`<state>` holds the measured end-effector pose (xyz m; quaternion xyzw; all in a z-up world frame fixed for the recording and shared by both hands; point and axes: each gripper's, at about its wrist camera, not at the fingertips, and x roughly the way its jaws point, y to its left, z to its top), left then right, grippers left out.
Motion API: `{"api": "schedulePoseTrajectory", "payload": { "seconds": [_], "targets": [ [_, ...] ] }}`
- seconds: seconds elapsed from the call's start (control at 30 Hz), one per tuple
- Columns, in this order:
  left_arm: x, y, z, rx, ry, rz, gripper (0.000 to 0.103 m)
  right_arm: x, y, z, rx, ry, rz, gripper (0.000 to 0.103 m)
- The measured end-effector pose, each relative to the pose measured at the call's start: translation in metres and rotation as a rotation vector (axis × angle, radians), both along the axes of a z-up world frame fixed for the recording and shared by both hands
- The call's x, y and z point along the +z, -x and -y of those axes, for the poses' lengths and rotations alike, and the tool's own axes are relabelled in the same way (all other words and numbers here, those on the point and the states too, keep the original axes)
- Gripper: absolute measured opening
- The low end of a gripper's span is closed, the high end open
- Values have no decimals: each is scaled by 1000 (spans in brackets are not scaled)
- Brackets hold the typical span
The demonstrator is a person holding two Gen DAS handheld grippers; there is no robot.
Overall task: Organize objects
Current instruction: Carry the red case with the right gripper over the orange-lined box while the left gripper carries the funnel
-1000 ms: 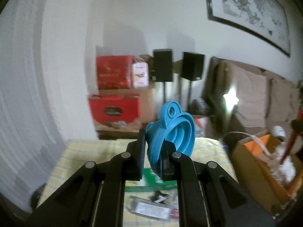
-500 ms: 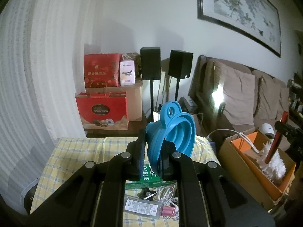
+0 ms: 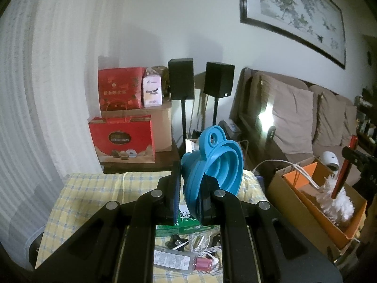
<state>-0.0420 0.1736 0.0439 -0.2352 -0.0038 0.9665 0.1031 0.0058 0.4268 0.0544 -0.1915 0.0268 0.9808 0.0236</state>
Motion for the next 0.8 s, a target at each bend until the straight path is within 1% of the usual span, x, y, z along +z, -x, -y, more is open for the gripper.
{"api": "schedulePoseTrajectory", "payload": {
  "seconds": [0.27, 0.53, 0.8],
  "targets": [
    [6, 0, -10, -26, -13, -9, 11, 2, -3, -12, -25, 15, -2, 19],
    [5, 1, -19, -51, -2, -4, 11, 3, -5, -12, -24, 10, -1, 19],
    [8, 3, -28, -73, -15, 2, 11, 3, -6, -13, -25, 3, 6, 19]
  ]
}}
